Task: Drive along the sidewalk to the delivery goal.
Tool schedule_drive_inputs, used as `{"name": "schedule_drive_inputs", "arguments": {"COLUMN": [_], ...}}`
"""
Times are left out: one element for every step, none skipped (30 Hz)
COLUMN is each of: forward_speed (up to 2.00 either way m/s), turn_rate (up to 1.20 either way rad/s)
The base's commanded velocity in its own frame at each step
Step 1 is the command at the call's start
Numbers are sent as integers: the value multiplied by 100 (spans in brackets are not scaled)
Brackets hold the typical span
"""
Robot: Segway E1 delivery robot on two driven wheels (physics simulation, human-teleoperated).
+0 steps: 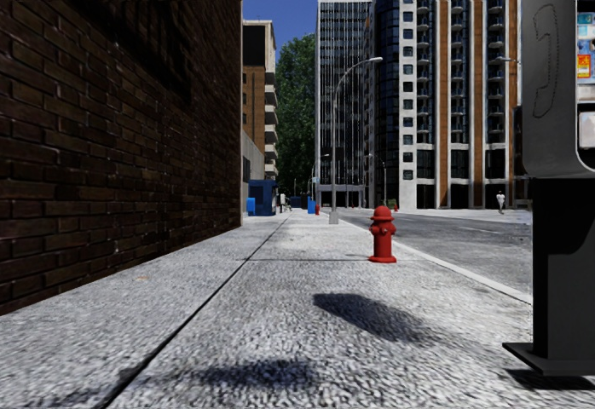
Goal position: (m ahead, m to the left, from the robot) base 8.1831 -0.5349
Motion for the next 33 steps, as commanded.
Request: {"name": "schedule_drive_inputs", "arguments": {"forward_speed": [200,200,200,200,200,200,200,200,200,200,200,200,200,200,200,200,200,200,200,200,200,200,200,200,200,200,200,200,200,200,200,200,200], "turn_rate": [0,0,0,0,0,0,0,0,0,0,0,0,0,0,0,0,0,0,0,0,0,0,0,0,0,0,0,0,0,0,0,0,0]}}
